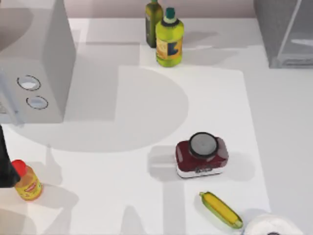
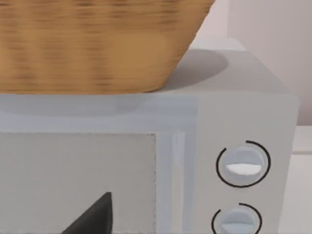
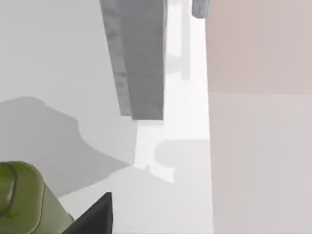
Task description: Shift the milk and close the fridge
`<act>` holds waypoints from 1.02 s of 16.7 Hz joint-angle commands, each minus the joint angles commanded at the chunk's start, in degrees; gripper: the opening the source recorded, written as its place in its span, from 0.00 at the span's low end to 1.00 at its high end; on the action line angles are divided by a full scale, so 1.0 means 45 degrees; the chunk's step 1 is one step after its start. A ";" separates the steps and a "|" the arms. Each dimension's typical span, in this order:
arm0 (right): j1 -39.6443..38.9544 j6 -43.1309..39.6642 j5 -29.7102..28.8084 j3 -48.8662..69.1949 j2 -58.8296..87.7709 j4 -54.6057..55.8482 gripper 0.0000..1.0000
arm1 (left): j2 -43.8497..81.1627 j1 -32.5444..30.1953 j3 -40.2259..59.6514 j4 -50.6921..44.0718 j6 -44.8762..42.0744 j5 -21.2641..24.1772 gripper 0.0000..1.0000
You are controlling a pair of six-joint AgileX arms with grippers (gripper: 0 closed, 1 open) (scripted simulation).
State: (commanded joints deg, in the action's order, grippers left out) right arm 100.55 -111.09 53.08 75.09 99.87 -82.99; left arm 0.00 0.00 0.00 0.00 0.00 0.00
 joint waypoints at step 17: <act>-0.2978 0.4968 -0.0325 0.0049 0.0863 0.5029 1.00 | 0.0000 0.0000 0.0000 0.0000 0.0000 0.0000 1.00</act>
State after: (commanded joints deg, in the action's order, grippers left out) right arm 87.15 -88.73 51.61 75.31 103.75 -60.36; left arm 0.00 0.00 0.00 0.00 0.00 0.00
